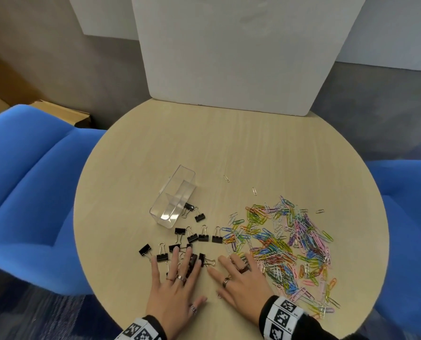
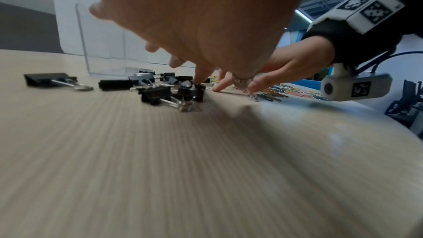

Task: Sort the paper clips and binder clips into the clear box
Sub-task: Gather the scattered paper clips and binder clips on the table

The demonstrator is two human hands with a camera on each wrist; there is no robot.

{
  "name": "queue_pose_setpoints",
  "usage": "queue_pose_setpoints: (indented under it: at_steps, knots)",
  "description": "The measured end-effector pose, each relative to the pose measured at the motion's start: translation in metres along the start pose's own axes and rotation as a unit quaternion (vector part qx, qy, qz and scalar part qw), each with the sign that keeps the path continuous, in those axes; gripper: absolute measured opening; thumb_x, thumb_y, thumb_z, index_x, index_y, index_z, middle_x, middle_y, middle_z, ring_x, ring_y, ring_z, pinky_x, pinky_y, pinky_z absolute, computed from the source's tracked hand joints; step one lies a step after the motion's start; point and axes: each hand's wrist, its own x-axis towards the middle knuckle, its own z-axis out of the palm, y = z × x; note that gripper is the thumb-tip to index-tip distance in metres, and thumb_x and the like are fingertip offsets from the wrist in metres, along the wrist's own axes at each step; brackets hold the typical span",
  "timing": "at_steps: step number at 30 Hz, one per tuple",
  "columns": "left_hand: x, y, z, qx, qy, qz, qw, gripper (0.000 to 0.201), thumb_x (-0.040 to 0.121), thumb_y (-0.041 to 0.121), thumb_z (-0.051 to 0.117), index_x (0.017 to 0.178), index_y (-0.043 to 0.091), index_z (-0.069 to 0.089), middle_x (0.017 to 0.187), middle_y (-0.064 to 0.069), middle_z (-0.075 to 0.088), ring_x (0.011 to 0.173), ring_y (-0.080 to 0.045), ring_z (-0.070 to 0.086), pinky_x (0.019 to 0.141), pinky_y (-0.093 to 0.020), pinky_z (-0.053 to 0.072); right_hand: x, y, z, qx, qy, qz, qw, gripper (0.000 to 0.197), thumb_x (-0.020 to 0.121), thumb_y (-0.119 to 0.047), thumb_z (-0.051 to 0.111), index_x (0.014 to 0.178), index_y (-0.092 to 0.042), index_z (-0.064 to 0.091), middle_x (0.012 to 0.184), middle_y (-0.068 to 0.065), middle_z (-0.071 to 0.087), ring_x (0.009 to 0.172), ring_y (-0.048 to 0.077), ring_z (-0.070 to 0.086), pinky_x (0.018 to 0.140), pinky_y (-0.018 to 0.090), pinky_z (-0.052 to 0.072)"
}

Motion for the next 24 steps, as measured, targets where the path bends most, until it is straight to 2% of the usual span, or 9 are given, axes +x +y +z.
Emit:
queue_pose_setpoints:
  at_steps: [2, 6, 8, 12, 14, 17, 20, 22, 24]
  knots:
    - [0.001, -0.002, 0.000, 0.004, -0.001, -0.003, 1.000, 0.069, 0.086, 0.066, 0.020, 0.133, 0.021, 0.044, 0.151, -0.009, 0.017, 0.139, -0.034, 0.017, 0.104, -0.071, 0.009, 0.000, 0.001, 0.001, -0.001, 0.004, -0.008, 1.000, 0.043, 0.082, -0.051, 0.035, 0.117, -0.037, 0.054, 0.114, -0.001, 0.060, 0.101, 0.025, 0.050, 0.088, 0.050, 0.032]
    - [0.001, -0.006, -0.001, 0.002, -0.009, -0.017, 1.000, 0.073, 0.079, 0.068, 0.032, 0.129, 0.020, 0.052, 0.151, -0.010, 0.016, 0.139, -0.033, 0.015, 0.104, -0.071, 0.009, -0.006, 0.011, -0.001, 0.013, 0.008, -0.025, 1.000, 0.037, 0.082, -0.050, 0.036, 0.115, -0.040, 0.052, 0.117, 0.000, 0.049, 0.103, 0.025, 0.050, 0.086, 0.050, 0.049]
    - [0.002, -0.006, -0.003, -0.004, -0.006, -0.025, 1.000, 0.073, 0.079, 0.068, 0.033, 0.127, 0.018, 0.055, 0.151, -0.010, 0.017, 0.139, -0.032, 0.015, 0.104, -0.071, 0.009, -0.009, 0.017, 0.000, 0.016, 0.013, -0.028, 0.999, 0.035, 0.084, -0.050, 0.036, 0.114, -0.043, 0.051, 0.118, 0.001, 0.045, 0.103, 0.024, 0.048, 0.086, 0.050, 0.049]
    - [0.004, 0.001, -0.008, -0.018, -0.012, -0.006, 1.000, 0.071, 0.084, 0.069, 0.023, 0.136, 0.024, 0.043, 0.151, -0.009, 0.020, 0.139, -0.032, 0.015, 0.105, -0.070, 0.008, -0.009, 0.023, -0.003, 0.014, 0.003, -0.027, 1.000, 0.034, 0.085, -0.051, 0.038, 0.116, -0.046, 0.049, 0.117, 0.001, 0.053, 0.098, 0.024, 0.057, 0.082, 0.047, 0.052]
    - [0.006, 0.003, -0.007, -0.018, -0.029, -0.010, 0.999, 0.072, 0.084, 0.069, 0.023, 0.133, 0.021, 0.047, 0.151, -0.010, 0.024, 0.140, -0.033, 0.015, 0.107, -0.069, 0.004, -0.008, 0.025, -0.007, 0.026, -0.011, -0.015, 1.000, 0.034, 0.084, -0.051, 0.037, 0.115, -0.047, 0.049, 0.117, -0.001, 0.059, 0.098, 0.023, 0.060, 0.082, 0.047, 0.052]
    - [0.010, 0.003, -0.009, -0.026, -0.046, -0.032, 0.998, 0.077, 0.078, 0.068, 0.034, 0.127, 0.011, 0.054, 0.147, -0.011, 0.035, 0.139, -0.032, 0.016, 0.107, -0.069, 0.003, -0.011, 0.032, -0.010, 0.025, -0.022, -0.003, 0.999, 0.032, 0.084, -0.051, 0.037, 0.112, -0.048, 0.050, 0.118, -0.001, 0.060, 0.100, 0.024, 0.059, 0.084, 0.047, 0.051]
    - [0.013, 0.009, -0.018, -0.033, -0.048, -0.014, 0.998, 0.074, 0.078, 0.068, 0.036, 0.137, 0.023, 0.043, 0.147, -0.011, 0.036, 0.140, -0.032, 0.014, 0.106, -0.070, 0.007, -0.015, 0.041, -0.012, 0.033, -0.023, 0.008, 0.999, 0.031, 0.084, -0.051, 0.037, 0.111, -0.048, 0.052, 0.118, -0.001, 0.060, 0.100, 0.024, 0.057, 0.083, 0.046, 0.051]
    - [0.016, 0.013, -0.022, -0.037, -0.061, -0.004, 0.997, 0.069, 0.079, 0.068, 0.035, 0.135, 0.029, 0.044, 0.147, -0.011, 0.034, 0.140, -0.034, 0.013, 0.105, -0.071, 0.009, -0.016, 0.043, -0.011, 0.034, -0.030, 0.010, 0.999, 0.032, 0.084, -0.052, 0.036, 0.113, -0.049, 0.051, 0.118, -0.001, 0.059, 0.101, 0.024, 0.057, 0.083, 0.047, 0.050]
    - [0.019, 0.014, -0.024, -0.039, -0.075, -0.018, 0.996, 0.066, 0.079, 0.068, 0.034, 0.131, 0.031, 0.050, 0.147, -0.010, 0.034, 0.140, -0.034, 0.013, 0.106, -0.070, 0.007, -0.017, 0.045, -0.011, 0.032, -0.036, 0.009, 0.999, 0.033, 0.084, -0.051, 0.037, 0.114, -0.047, 0.051, 0.119, 0.000, 0.058, 0.100, 0.025, 0.057, 0.081, 0.047, 0.051]
